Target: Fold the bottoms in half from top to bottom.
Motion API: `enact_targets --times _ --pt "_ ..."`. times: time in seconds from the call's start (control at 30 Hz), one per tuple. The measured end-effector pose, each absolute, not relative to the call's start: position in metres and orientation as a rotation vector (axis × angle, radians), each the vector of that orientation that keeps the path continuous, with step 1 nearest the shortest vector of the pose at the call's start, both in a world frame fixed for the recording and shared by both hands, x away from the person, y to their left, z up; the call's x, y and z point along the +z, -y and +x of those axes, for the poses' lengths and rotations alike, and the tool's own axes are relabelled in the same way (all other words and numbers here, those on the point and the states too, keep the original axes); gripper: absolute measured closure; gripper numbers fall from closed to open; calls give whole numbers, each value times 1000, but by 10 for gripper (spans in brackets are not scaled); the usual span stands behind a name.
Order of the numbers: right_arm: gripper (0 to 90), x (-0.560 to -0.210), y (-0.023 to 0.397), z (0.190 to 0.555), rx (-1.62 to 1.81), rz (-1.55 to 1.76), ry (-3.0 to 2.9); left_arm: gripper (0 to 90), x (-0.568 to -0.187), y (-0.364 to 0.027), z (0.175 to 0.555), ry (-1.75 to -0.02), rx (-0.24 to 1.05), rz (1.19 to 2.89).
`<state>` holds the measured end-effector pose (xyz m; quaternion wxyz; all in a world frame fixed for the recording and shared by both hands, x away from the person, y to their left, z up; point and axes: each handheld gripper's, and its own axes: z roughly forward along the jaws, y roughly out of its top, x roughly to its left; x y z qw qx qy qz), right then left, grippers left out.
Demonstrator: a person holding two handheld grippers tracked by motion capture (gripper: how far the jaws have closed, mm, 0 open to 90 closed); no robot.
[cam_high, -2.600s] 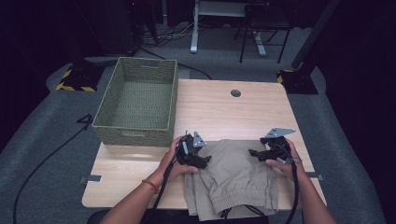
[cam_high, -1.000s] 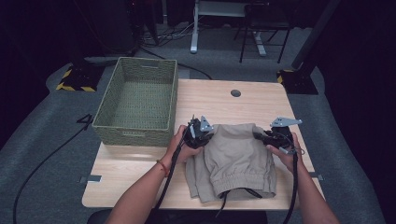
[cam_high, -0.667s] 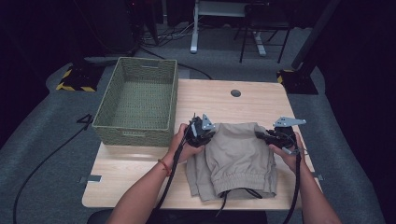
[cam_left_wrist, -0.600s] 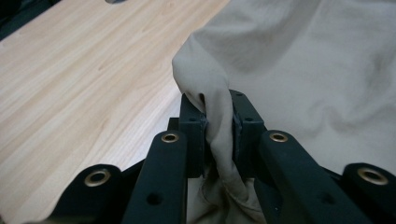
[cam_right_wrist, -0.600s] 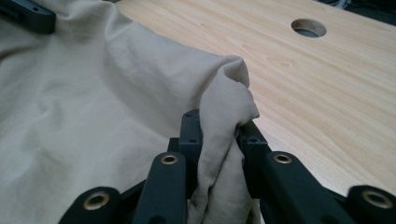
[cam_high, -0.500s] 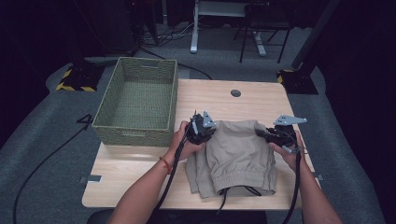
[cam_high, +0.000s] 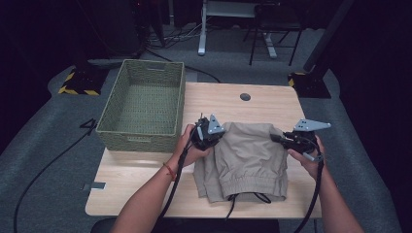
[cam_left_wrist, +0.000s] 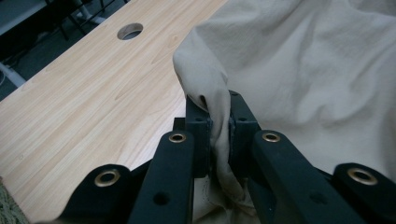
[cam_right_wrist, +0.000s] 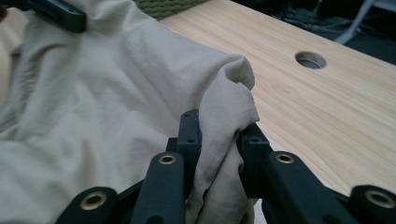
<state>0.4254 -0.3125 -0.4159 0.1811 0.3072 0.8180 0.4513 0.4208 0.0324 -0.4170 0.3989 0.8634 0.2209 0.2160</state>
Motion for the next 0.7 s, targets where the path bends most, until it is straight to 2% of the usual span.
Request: enact_targets --times 0.23,0.4,0.47,0.7 --pt "713 -420 318 389 1286 699 -2361 825 -429 -40 384 -490 604 2203" --pt "745 -429 318 372 1278 661 -2382 824 -436 -40 379 -471 596 2249" --pt "761 -432 314 377 1215 689 -2383 822 -437 -37 388 -496 573 2267" --pt "772 -424 306 415 1139 796 -2311 819 -424 -28 430 -584 611 2257"
